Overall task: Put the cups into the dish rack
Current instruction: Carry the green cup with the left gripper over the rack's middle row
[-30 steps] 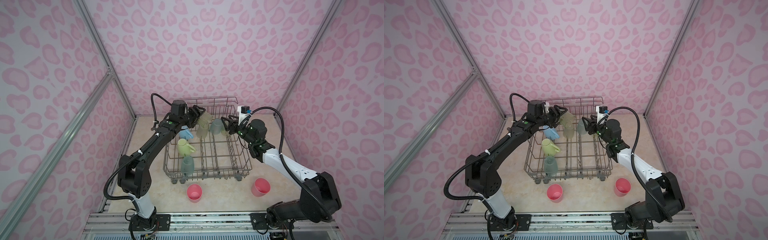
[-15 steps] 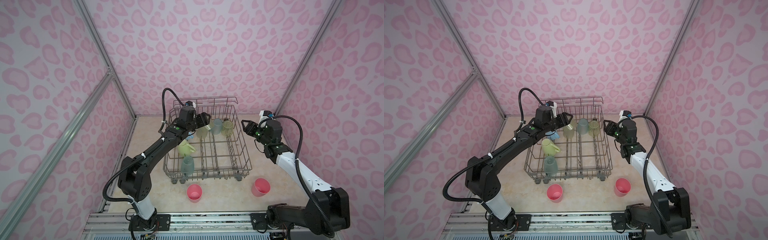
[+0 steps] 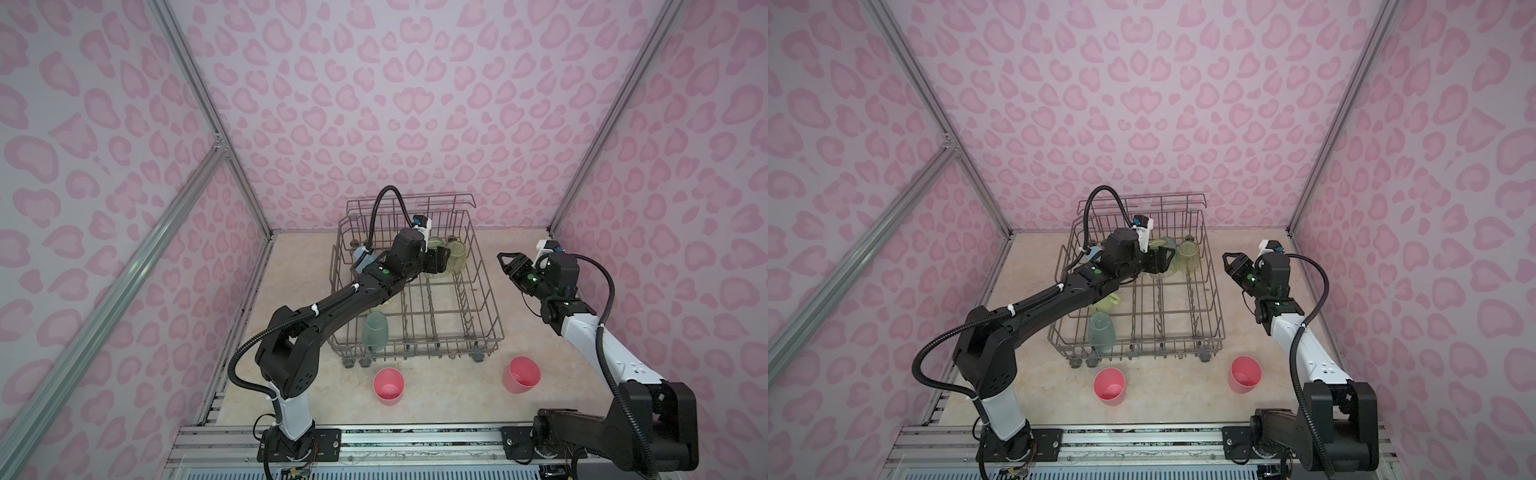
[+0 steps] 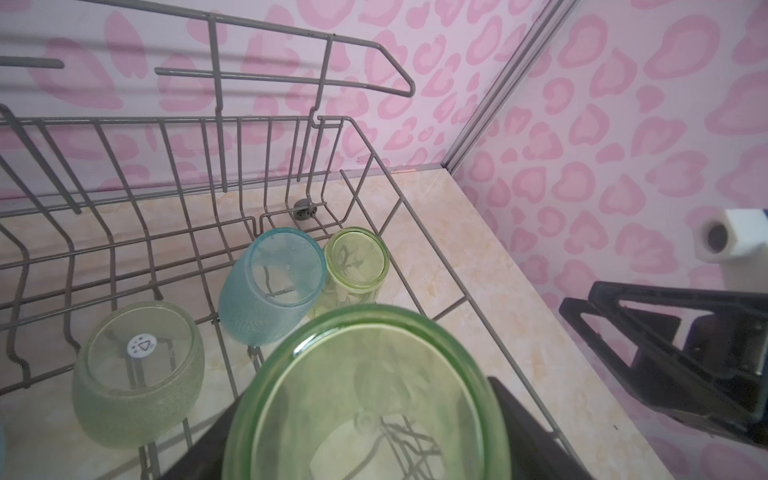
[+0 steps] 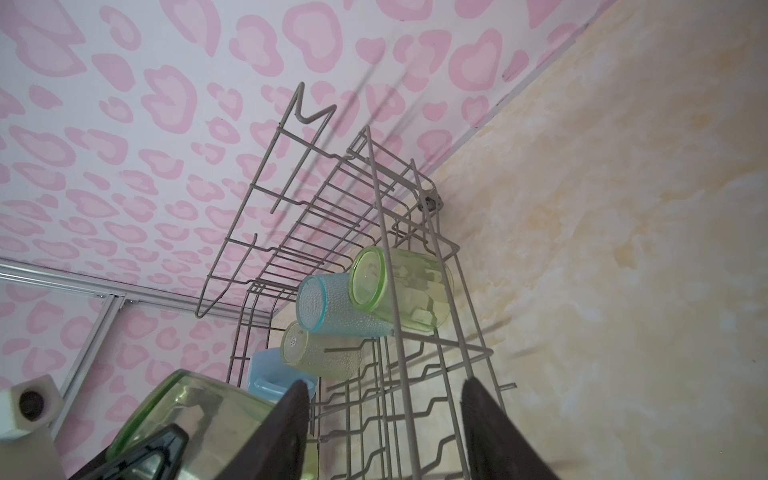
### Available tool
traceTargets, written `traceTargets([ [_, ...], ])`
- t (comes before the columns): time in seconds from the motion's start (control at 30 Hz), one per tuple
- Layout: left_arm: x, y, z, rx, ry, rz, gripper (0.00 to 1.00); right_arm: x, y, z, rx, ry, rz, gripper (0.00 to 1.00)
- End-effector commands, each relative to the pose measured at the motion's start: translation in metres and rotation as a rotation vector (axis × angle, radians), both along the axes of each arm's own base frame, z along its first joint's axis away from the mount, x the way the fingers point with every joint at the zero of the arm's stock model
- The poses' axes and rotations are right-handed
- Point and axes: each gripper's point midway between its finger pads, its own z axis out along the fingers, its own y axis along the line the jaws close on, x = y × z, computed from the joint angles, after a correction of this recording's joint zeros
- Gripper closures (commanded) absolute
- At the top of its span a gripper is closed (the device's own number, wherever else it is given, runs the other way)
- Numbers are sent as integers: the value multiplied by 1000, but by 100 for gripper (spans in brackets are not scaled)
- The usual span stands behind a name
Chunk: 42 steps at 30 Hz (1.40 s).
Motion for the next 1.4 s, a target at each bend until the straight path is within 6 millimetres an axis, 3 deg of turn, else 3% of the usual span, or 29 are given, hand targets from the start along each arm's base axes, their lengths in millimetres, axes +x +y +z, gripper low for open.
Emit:
traceTargets([
  [0.0,6,-9,14,8,-98,-4,45,-3,-1,3,16,-15,6,42],
  [0.37,-2,-41,-5,69,-137,-46,45,-11,-6,2,29,-15,-1,42],
  [0.87,8,-71,-31,70,-143,-55,45,-14,-5,-1,22,-8,10,43],
  [1.37,13,-86,-67,107,-111,-67,45,-16,-5,4,-11,-18,19,43],
])
